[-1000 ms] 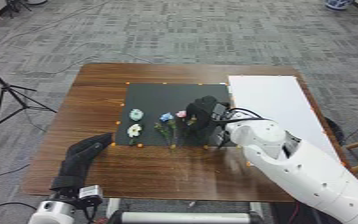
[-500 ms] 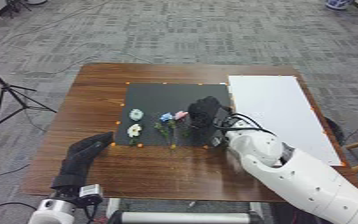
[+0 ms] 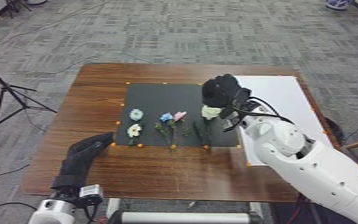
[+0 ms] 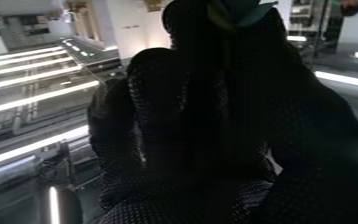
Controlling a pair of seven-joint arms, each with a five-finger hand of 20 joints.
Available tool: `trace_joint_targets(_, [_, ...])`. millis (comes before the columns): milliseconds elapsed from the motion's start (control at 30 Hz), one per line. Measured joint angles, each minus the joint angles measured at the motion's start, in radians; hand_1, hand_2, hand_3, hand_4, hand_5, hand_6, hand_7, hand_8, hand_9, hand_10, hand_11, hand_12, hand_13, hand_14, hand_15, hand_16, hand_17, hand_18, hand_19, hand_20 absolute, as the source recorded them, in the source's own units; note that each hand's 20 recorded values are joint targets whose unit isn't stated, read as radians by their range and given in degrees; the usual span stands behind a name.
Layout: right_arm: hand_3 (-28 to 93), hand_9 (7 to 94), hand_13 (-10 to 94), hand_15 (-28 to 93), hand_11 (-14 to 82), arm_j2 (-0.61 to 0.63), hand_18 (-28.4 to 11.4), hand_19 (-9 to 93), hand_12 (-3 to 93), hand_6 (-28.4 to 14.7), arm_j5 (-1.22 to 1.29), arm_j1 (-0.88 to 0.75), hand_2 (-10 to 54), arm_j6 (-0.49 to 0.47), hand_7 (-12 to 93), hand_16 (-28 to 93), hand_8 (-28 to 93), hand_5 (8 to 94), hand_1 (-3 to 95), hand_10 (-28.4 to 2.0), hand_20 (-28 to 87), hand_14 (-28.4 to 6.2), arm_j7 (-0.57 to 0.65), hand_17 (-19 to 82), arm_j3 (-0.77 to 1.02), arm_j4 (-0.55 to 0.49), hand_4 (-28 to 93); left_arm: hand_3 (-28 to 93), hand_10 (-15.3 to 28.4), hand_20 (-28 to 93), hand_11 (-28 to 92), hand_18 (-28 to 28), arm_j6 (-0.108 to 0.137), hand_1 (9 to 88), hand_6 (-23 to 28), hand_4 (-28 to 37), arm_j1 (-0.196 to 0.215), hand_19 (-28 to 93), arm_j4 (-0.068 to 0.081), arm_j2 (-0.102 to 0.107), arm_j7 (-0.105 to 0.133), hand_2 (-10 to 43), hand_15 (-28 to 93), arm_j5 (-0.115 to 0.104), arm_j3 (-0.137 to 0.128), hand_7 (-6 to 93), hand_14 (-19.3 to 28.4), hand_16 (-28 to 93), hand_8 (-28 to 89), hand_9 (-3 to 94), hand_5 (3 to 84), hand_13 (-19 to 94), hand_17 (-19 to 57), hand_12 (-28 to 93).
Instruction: Arrange flowers
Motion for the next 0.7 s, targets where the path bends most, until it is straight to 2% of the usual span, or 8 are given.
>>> trace_joint_targets(200, [61,90.9,71,62,8.4,0.058,-21.8,76,40.5,1.0,0.000,-0.043,-9.5,-0.065,28,38,6,76.7,60.0,-7.3,61,-10.6,-0.002,35,0.037,0.004,-24,71,12.3,17,19,13.7,0.000,28.9,2.8,-17.8,0.006,7,-0.002,-0.001,0.001,-7.8,10,0.000,-0.002,17.5,15.2,4,-9,44.8,49.8,32,0.2,11])
trace_joint_targets(367, [62,89.9,70,62,9.5,0.066,-21.6,76,40.0,1.3,-0.004,-0.092,-9.5,-0.078,29,38,6,75.6,57.8,-7.7,61,-10.7,-0.003,34,0.052,0.015,-23,71,12.3,17,19,13.7,0.000,28.9,2.8,-17.7,0.007,7,-0.003,-0.002,0.001,-7.8,10,0.000,-0.002,17.5,15.2,4,-9,44.8,49.8,32,0.2,11])
trace_joint_targets(433, [62,87.5,69,62,11.6,0.065,-21.8,75,38.4,1.3,-0.005,-0.101,-9.5,-0.085,30,38,7,74.5,54.8,-8.1,61,-10.9,-0.003,33,0.051,0.019,-22,71,12.3,17,19,13.6,0.000,28.8,2.8,-17.6,0.007,7,-0.004,-0.002,0.001,-7.9,10,0.000,-0.002,17.5,15.2,4,-9,44.8,49.9,32,0.2,11])
trace_joint_targets(567, [64,79.1,66,62,22.0,0.059,-21.8,75,26.5,0.2,-0.005,-0.120,-9.5,-0.115,27,38,6,68.8,47.0,-10.7,61,-11.7,-0.002,32,0.071,0.018,-21,71,12.3,17,19,13.6,0.000,28.8,2.8,-17.7,0.006,7,-0.003,-0.003,0.001,-8.0,10,0.000,-0.001,17.6,15.2,4,-9,44.8,49.8,32,0.2,11])
trace_joint_targets(667, [71,76.0,65,62,23.6,0.054,-22.5,74,22.3,0.4,-0.004,-0.138,-9.5,-0.171,25,38,-10,66.7,36.5,-11.7,61,-12.8,0.000,30,0.109,0.014,-21,71,12.3,17,19,13.6,0.000,28.7,2.8,-17.6,0.007,7,-0.004,-0.003,0.001,-8.0,11,0.000,-0.001,17.5,15.3,4,-9,44.8,49.7,32,0.2,11])
trace_joint_targets(700, [71,75.5,64,62,23.4,0.053,-22.6,74,22.2,0.4,-0.004,-0.141,-9.5,-0.188,25,38,-11,66.5,35.6,-11.8,61,-13.0,0.002,30,0.119,0.012,-21,72,12.3,17,19,13.6,0.000,28.7,2.8,-17.6,0.007,7,-0.004,-0.003,0.001,-8.2,11,0.000,-0.002,17.5,15.2,4,-9,44.8,49.7,32,0.2,11])
